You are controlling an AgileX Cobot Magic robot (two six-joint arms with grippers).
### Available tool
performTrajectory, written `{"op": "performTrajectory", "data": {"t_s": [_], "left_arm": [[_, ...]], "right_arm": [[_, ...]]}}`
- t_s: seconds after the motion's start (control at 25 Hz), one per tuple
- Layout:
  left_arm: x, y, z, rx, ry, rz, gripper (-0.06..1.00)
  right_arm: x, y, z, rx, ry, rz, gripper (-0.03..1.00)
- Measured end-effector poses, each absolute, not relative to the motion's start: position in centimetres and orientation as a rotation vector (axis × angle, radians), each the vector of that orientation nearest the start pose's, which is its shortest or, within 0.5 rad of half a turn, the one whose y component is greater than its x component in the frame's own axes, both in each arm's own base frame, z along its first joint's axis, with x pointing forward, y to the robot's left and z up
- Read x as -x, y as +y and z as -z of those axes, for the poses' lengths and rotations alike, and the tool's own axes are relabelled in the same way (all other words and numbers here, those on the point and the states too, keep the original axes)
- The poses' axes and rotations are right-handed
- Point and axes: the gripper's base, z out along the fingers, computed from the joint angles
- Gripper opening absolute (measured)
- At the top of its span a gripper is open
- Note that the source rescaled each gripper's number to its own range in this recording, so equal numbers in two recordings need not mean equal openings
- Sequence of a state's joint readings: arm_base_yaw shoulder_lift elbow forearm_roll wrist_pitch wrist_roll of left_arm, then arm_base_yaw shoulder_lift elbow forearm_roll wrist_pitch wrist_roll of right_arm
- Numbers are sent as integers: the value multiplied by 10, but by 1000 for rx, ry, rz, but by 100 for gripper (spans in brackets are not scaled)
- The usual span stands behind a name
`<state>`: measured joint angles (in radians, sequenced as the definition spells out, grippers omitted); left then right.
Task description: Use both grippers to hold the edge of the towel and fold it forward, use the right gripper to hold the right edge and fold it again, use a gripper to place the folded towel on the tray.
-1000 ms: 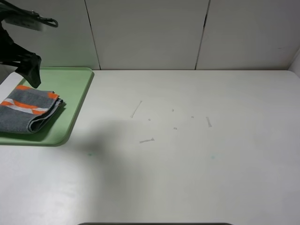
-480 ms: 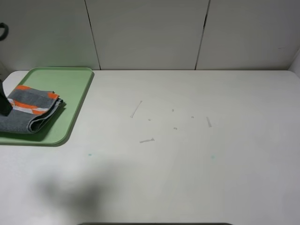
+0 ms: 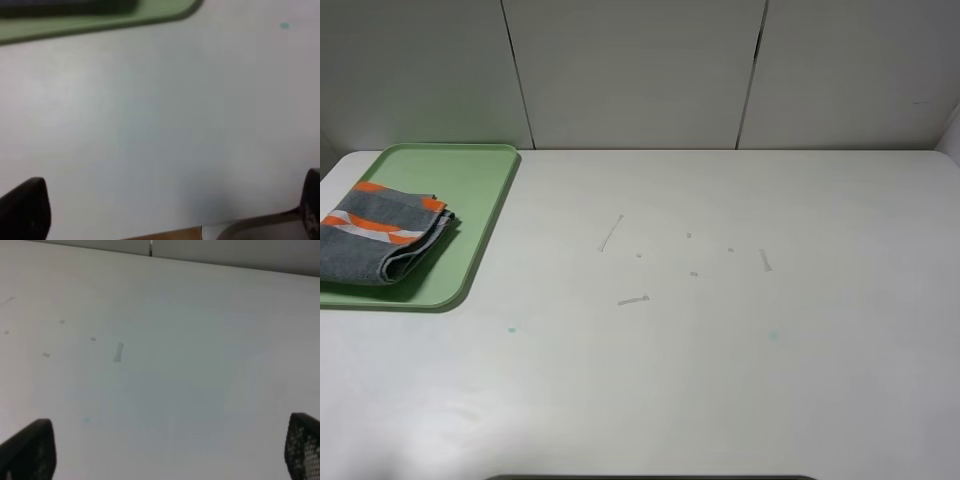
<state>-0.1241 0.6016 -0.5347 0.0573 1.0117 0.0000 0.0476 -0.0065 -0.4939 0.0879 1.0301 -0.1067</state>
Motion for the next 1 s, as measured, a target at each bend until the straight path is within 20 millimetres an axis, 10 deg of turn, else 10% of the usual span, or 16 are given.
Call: {"op": "performTrajectory", "data": {"t_s": [1.0], "left_arm": [[3, 0, -272, -175, 2049, 48, 100]], "right_arm": [[4, 7, -278, 157, 2005, -67, 100]]}}
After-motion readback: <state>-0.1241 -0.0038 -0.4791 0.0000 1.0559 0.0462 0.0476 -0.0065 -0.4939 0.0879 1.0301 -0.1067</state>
